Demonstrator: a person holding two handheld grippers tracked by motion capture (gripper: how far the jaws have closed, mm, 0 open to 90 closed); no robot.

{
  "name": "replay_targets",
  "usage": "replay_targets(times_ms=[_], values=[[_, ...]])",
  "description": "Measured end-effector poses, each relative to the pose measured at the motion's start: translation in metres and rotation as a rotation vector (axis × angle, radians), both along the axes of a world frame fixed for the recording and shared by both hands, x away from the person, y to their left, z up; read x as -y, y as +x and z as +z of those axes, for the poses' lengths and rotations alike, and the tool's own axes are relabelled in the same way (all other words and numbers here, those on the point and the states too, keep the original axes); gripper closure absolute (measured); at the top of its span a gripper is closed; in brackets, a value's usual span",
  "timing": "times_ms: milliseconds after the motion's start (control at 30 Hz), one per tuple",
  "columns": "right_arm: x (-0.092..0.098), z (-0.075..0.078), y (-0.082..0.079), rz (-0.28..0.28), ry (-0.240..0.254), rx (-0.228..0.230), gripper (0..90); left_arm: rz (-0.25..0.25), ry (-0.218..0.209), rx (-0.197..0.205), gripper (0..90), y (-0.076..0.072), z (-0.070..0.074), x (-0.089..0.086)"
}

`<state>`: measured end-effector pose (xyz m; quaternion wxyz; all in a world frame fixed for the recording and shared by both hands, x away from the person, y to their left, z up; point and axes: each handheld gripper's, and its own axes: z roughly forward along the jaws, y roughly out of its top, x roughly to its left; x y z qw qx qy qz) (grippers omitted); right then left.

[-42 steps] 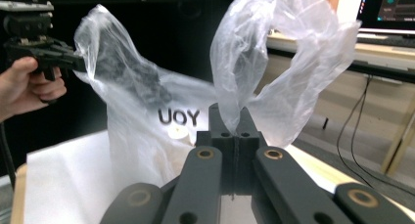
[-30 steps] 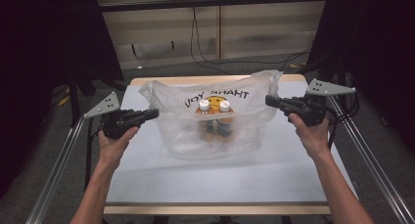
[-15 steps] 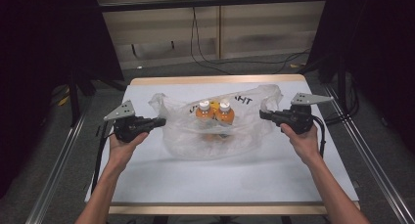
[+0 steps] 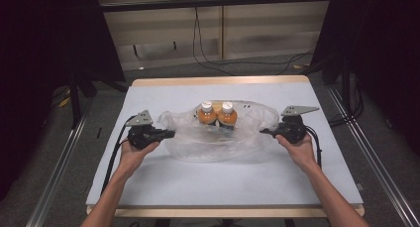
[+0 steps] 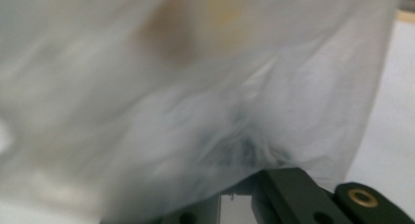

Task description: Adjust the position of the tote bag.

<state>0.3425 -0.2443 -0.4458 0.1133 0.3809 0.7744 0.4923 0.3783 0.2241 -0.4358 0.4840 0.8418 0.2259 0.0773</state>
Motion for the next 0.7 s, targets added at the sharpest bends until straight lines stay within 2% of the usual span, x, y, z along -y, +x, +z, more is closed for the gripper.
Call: replay_targets(times_ms=[33,167,233,367,400,567,700], values=[[0.001,-0.006,0.002,0.0,-0.013,-0.016,90.0,0.0,0.02,-0.015,90.0,0.002,-0.006,0.001],[0.002,-0.016,0.003,-0.004,-0.023,-0.043,90.0,-0.007,0.028,-0.035,90.0,0.003,-0.014,0.003],[0.001,-0.023,0.004,-0.002,-0.052,-0.065,90.0,-0.007,0.047,-0.046,90.0,0.004,-0.019,0.004],[0.001,-0.029,0.005,0.002,-0.061,-0.087,90.0,-0.016,0.079,-0.063,90.0,0.005,-0.026,0.005],[0.0,-0.031,0.006,0.003,-0.074,-0.096,90.0,-0.014,0.07,-0.069,90.0,0.005,-0.028,0.006],[-0.006,-0.044,0.008,0.009,-0.164,-0.134,90.0,-0.029,0.126,-0.089,90.0,0.005,-0.04,0.015],[-0.003,-0.045,0.009,0.008,-0.138,-0.142,90.0,-0.029,0.136,-0.103,90.0,0.006,-0.048,0.018]])
